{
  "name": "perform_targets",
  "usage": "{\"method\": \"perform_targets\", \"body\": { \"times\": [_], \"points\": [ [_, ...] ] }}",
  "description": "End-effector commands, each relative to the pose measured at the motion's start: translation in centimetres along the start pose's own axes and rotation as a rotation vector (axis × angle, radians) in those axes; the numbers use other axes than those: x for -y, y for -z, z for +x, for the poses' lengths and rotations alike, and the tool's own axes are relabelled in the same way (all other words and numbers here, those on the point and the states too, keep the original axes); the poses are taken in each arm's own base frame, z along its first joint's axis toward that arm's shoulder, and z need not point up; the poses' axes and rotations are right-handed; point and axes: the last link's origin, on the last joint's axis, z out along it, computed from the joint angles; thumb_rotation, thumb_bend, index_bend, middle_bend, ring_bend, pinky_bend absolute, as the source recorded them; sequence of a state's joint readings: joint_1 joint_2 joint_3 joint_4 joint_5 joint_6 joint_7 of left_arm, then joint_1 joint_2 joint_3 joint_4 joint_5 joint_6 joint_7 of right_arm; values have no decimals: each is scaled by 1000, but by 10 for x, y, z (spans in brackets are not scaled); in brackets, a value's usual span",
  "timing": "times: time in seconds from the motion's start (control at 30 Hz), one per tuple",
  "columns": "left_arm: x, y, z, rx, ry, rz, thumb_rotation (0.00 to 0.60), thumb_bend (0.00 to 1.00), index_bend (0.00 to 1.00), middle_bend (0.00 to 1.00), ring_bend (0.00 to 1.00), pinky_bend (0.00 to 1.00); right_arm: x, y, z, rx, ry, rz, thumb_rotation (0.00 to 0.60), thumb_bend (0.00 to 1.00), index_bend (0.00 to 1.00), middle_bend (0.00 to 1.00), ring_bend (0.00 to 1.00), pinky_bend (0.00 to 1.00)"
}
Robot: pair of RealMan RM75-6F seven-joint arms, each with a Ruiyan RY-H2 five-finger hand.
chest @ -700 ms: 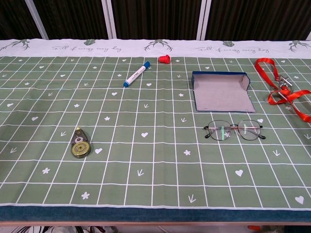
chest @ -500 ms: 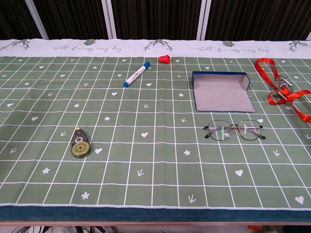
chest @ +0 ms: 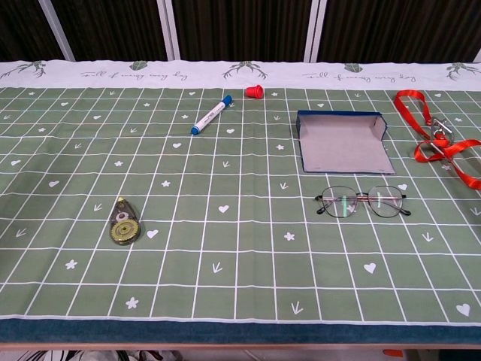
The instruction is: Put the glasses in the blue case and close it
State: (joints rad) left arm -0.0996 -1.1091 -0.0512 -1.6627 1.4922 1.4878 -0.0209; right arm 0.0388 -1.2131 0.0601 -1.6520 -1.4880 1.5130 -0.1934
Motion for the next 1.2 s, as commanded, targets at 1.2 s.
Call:
{"method": "perform_targets", "body": {
  "times": [1.2],
  "points": [
    [1, -4, -1, 41, 25, 39, 600, 403, 110, 7, 0, 0, 81, -105, -6, 488, -132, 190, 600, 245, 251, 15, 40, 175]
  ]
}}
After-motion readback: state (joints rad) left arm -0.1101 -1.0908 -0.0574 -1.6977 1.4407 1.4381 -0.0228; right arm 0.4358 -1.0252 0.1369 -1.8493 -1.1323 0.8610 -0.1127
